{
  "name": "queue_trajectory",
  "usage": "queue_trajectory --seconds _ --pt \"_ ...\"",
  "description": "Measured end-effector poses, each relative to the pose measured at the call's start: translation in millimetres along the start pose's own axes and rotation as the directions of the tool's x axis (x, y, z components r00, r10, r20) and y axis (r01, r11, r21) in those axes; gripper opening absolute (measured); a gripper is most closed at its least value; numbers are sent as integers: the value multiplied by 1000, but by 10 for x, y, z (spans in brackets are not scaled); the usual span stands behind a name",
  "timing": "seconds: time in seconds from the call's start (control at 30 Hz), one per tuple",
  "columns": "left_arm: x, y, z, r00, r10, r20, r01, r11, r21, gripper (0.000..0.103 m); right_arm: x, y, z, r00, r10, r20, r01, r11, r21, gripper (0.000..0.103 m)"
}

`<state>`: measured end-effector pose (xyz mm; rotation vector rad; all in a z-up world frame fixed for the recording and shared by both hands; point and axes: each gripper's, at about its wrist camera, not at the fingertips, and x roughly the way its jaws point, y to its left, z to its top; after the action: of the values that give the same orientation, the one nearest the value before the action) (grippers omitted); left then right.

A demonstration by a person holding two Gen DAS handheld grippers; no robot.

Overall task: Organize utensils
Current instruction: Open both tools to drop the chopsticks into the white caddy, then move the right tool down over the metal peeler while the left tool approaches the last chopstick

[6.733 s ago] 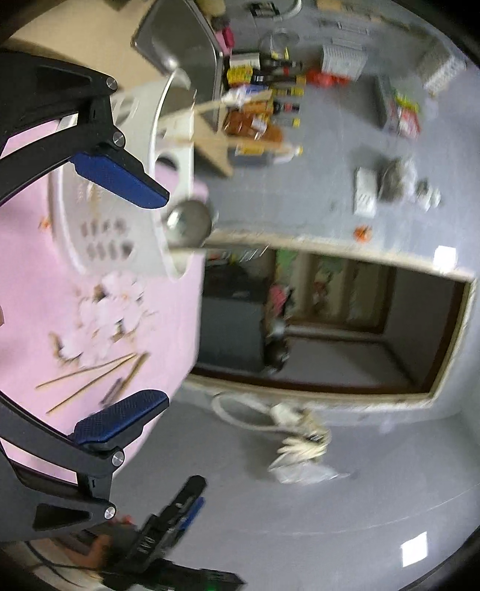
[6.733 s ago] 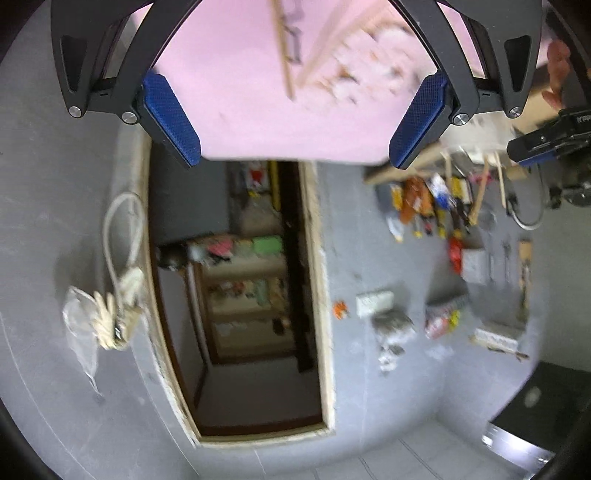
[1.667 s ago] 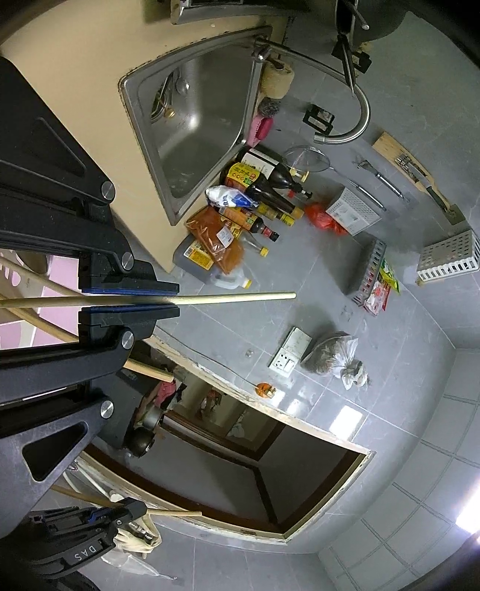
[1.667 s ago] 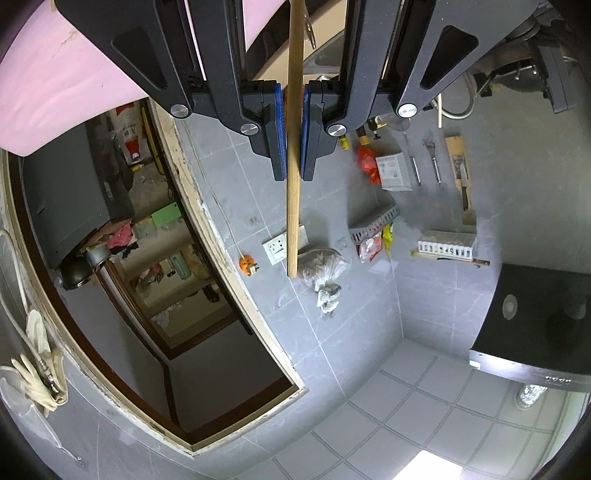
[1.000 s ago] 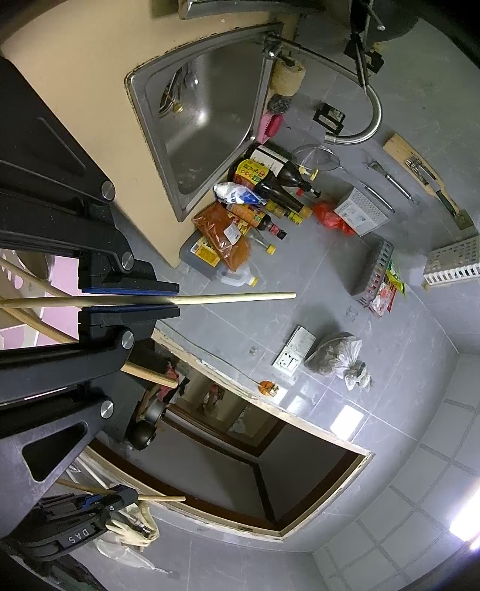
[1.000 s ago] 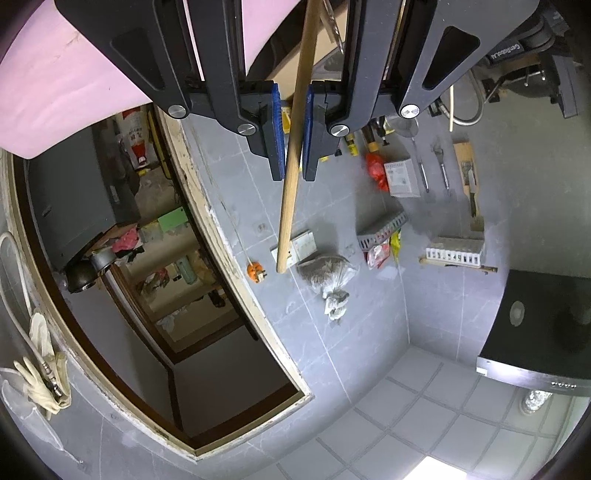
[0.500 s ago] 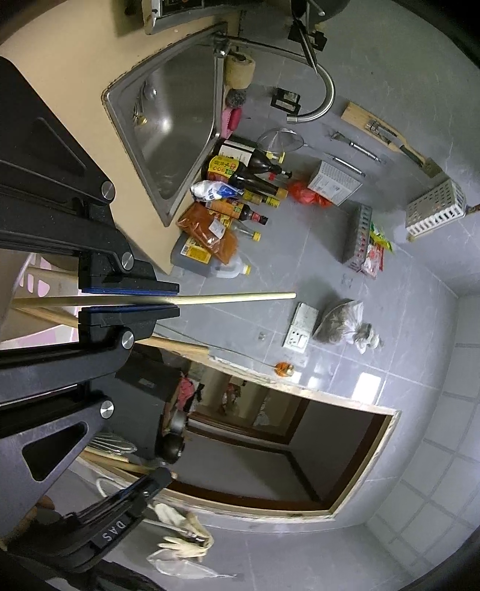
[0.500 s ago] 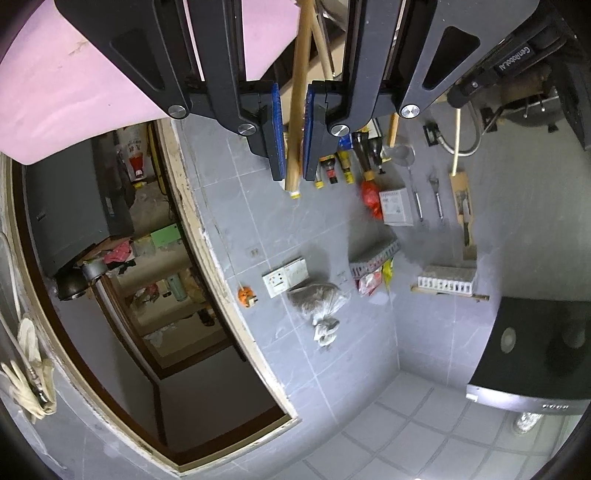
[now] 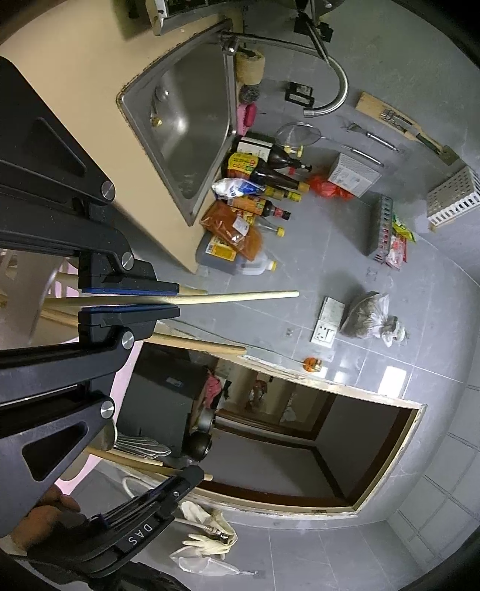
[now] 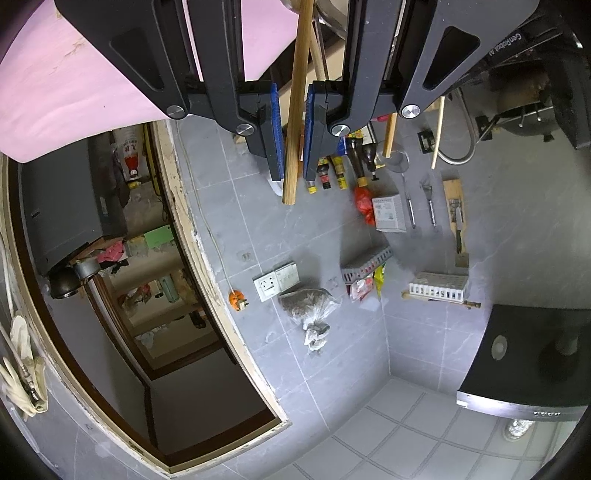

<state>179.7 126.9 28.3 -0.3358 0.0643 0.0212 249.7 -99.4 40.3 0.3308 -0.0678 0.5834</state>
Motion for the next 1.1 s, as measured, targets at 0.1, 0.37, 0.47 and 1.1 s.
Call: queue_trajectory --seconds 0.1,0.37,0.47,1.1 --pt "-13 3 -13 1000 -3 -16 3 1000 6 3 -6 17 4 1000 4 3 -4 1000 -9 16" --pt "-59 -1 -52 998 -35 -43 35 999 14 22 -75 104 67 1000 13 23 -12 999 -36 29" --pt "-105 8 -41 997 -70 -34 70 997 -12 36 -134 131 122 999 7 40 -5 999 -39 42" --pt "-326 -583 92 988 -116 -101 127 985 112 84 -1094 -184 613 978 -207 -28 200 965 -173 103"
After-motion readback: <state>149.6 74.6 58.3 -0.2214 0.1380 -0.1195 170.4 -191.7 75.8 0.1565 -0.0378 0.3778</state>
